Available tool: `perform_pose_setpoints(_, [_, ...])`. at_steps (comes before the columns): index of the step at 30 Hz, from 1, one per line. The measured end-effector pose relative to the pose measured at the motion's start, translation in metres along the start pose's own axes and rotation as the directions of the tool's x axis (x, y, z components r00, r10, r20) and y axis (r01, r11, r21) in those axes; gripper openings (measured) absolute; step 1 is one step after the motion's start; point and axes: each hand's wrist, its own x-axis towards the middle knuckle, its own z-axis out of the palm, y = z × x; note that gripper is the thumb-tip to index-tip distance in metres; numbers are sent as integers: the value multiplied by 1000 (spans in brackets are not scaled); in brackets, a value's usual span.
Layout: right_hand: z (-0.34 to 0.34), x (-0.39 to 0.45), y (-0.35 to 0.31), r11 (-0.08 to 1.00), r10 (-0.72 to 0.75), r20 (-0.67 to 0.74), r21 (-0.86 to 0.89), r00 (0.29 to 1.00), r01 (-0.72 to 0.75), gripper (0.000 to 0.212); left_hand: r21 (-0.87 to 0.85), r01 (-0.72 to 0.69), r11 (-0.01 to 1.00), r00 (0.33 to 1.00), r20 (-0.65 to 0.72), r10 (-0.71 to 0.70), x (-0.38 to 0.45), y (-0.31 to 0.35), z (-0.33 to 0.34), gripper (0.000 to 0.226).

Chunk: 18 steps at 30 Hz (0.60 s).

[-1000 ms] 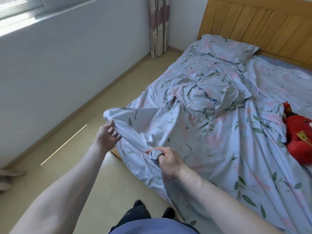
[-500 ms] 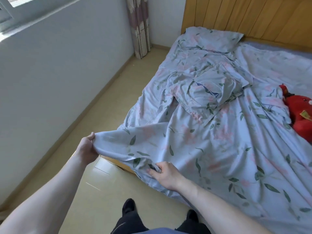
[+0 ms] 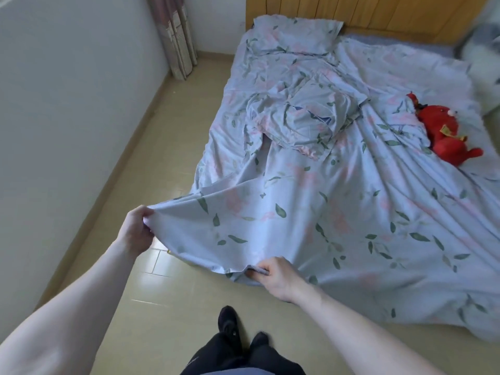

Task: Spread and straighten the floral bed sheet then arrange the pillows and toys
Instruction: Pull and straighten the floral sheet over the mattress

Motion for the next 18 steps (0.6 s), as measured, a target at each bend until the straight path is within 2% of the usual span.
perform_pose_setpoints(1, [2, -5, -1, 1000, -2, -32, 3, 999, 2, 68, 46, -16, 999, 999, -36, 18, -3, 3, -5, 37])
perform_pose_setpoints(3, [3, -6, 1, 1000, 2, -74, 22, 997, 0, 65, 201, -68, 977, 984, -147, 98, -1, 7, -13, 15])
perform_pose_setpoints(4, [6, -7, 1, 1000, -1, -92, 24, 996, 3, 64, 322, -112, 940, 972, -161, 171, -2, 10, -19, 20])
perform_pose_setpoints(7, [19, -8, 1, 998, -6, -108, 54, 994, 11, 62, 626, -220, 748, 940, -70, 335, -3, 18, -41, 36])
perform_pose_setpoints(10, [42, -3, 0, 1000, 3, -103, 22, 995, 0, 54, 834, -208, 511, 940, 26, 341, 9, 18, -71, 54])
perform_pose_setpoints(11, [51, -2, 0, 1000, 5, -92, -6, 996, -6, 47, 882, -180, 435, 942, 28, 334, 14, 14, -81, 55])
perform_pose_setpoints(13, [69, 3, 1, 997, 24, -61, -66, 998, -28, 35, 928, -137, 347, 947, 20, 320, 26, 3, -99, 49])
perform_pose_setpoints(16, [104, 17, 4, 993, 55, -15, -105, 998, -57, 25, 954, -109, 278, 959, 27, 283, 46, -19, -125, 18])
perform_pose_setpoints(18, [123, 25, 13, 990, 89, 18, -114, 996, -86, 22, 964, -90, 252, 964, 21, 264, 57, -35, -135, 16])
